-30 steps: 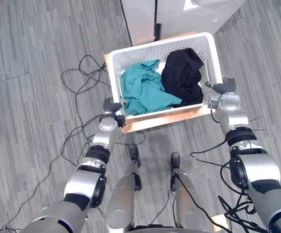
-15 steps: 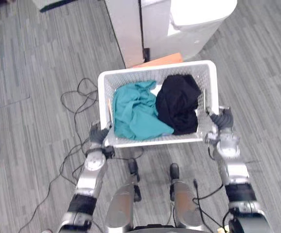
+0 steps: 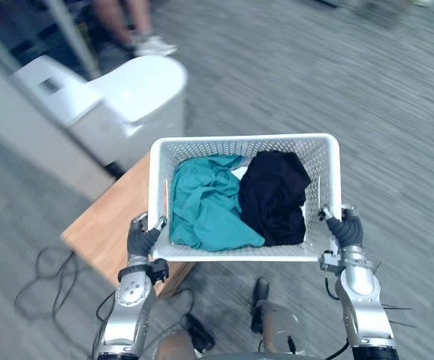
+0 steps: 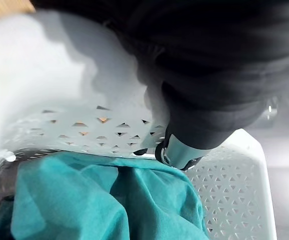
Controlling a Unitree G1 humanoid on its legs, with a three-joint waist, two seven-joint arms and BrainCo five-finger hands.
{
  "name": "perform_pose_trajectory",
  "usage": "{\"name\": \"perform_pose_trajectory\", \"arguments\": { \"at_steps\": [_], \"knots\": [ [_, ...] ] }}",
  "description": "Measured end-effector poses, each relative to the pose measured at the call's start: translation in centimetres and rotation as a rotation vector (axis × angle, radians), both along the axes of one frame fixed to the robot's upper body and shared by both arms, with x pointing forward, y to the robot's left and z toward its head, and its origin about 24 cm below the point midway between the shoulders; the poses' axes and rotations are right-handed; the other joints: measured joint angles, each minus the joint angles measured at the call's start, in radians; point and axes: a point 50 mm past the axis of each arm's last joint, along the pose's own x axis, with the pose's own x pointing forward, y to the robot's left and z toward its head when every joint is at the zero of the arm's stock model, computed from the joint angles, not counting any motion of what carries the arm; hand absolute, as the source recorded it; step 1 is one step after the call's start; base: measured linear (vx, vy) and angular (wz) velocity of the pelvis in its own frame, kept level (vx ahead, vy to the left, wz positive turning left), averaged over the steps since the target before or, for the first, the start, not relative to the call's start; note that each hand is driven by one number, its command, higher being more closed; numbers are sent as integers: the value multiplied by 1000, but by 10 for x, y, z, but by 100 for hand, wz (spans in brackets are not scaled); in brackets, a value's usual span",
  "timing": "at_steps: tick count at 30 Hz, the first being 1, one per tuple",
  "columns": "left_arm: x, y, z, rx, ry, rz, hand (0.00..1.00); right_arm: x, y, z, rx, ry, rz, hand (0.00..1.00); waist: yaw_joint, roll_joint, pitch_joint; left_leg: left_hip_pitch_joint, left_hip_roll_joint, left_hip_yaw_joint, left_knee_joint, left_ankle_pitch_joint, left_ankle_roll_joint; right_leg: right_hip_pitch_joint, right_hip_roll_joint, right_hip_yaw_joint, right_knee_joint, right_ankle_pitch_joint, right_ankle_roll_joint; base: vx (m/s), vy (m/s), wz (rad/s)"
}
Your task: Pick up the laundry basket with both hands and put the clothes into the washing machine.
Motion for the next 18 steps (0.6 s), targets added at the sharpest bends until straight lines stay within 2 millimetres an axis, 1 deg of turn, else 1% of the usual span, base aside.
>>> {"name": "perform_pose_trajectory", "arguments": {
  "at_steps": [1, 2, 3, 4, 5, 6, 7, 8, 9, 10, 11, 12, 13, 14, 15, 16, 17, 18],
  "knots": [
    [-1, 0, -3, 0, 11, 2, 100, 0, 0, -2, 1, 10, 3, 100, 0, 2, -15, 10, 19, 31, 23, -12, -5, 3, 2, -8, 1, 15, 24, 182, -79, -166],
    [-1, 0, -7, 0, 28, 3, 100, 0, 0, -5, 1, 22, 7, 100, -3, 7, -30, 25, 48, 53, 63, -27, -8, -3, 25, 21, -4, 40, 61, 302, -209, -167],
    [-2, 0, -13, -10, 55, 8, 100, -1, 0, -8, -3, 38, 12, 100, 4, 28, -41, 42, 116, 29, 163, -42, -6, -9, 88, 90, 0, 45, 88, 327, -255, -176],
    [-4, 0, -17, -12, 71, 10, 100, -1, 0, -10, -5, 49, 14, 100, 7, 43, -51, 33, 176, 3, 260, -33, 9, -8, 121, 130, 0, 32, 81, 332, -253, -162],
    [-5, -1, -18, -14, 78, 11, 100, -1, -1, -11, -8, 56, 15, 100, 10, 52, -54, 21, 216, -29, 331, -15, 43, -4, 147, 152, 1, 20, 75, 294, -223, -129],
    [-9, -1, -22, -19, 94, 16, 100, -2, -2, -13, -12, 70, 16, 100, 13, 63, -56, -56, 278, -164, 503, 61, 206, 15, 198, 196, -2, -3, 52, 241, -178, -136],
    [-12, -3, -26, -33, 109, 23, 100, -2, -2, -14, -19, 77, 20, 100, 31, 71, -55, -152, 243, -399, 624, 78, 204, 44, 222, 247, -6, -23, 40, 333, -137, -138],
    [-14, -6, -28, -49, 115, 26, 100, -2, -5, -13, -33, 80, 20, 100, 44, 73, -55, -196, 178, -522, 655, 41, 141, 57, 226, 277, -9, -34, 36, 364, 2, -141],
    [-17, -11, -31, -75, 128, 32, 100, -2, -9, -12, -60, 85, 26, 100, 71, 73, -54, -262, 45, -687, 671, -5, 73, 91, 230, 333, -21, -46, 37, 440, 69, -142],
    [-23, -11, -36, -87, 147, 43, 100, -2, -9, -11, -78, 89, 44, 100, 94, 72, -54, -310, -55, -774, 637, -31, 56, 133, 232, 384, -42, -55, 44, 363, 83, -133],
    [-26, -10, -38, -87, 158, 47, 100, -2, -9, -11, -80, 91, 54, 100, 104, 73, -54, -333, -87, -793, 603, -39, 53, 153, 232, 407, -51, -60, 49, 368, 94, -119],
    [-31, -10, -41, -87, 171, 53, 100, -1, -6, -12, -88, 95, 74, 100, 121, 74, -55, -381, -130, -815, 513, -39, 52, 187, 232, 445, -76, -69, 58, 385, 127, -96],
    [-34, -8, -42, -89, 178, 61, 100, -1, -6, -12, -95, 98, 80, 100, 134, 80, -57, -427, -157, -819, 391, -26, 30, 215, 229, 475, -98, -81, 76, 386, 143, -85],
    [-34, -6, -42, -88, 178, 71, 100, -1, -5, -12, -98, 99, 85, 100, 139, 82, -57, -437, -170, -820, 315, -8, 3, 224, 226, 486, -108, -87, 86, 382, 196, -64],
    [-37, -5, -42, -96, 180, 85, 100, -1, -4, -12, -105, 101, 95, 100, 141, 100, -68, -451, -180, -818, 129, 48, -47, 244, 225, 504, -130, -101, 107, 311, 183, -44],
    [-39, -5, -43, -101, 183, 93, 100, -1, -3, -13, -106, 105, 100, 100, 147, 106, -73, -441, -182, -803, 104, 126, -24, 258, 221, 519, -138, -109, 118, 486, 236, -59],
    [-42, -2, -44, -104, 189, 111, 100, -1, 3, -17, -87, 115, 113, 100, 164, 77, -82, -409, -205, -748, 80, 160, 25, 288, 189, 549, -164, -121, 125, 579, 236, -42],
    [-42, -1, -42, -105, 178, 113, 100, 0, 3, -16, -95, 112, 119, 100, 164, 71, -89, -421, -223, -733, 120, 122, 81, 296, 164, 549, -167, -121, 147, 696, 299, -34]
  ]
}}
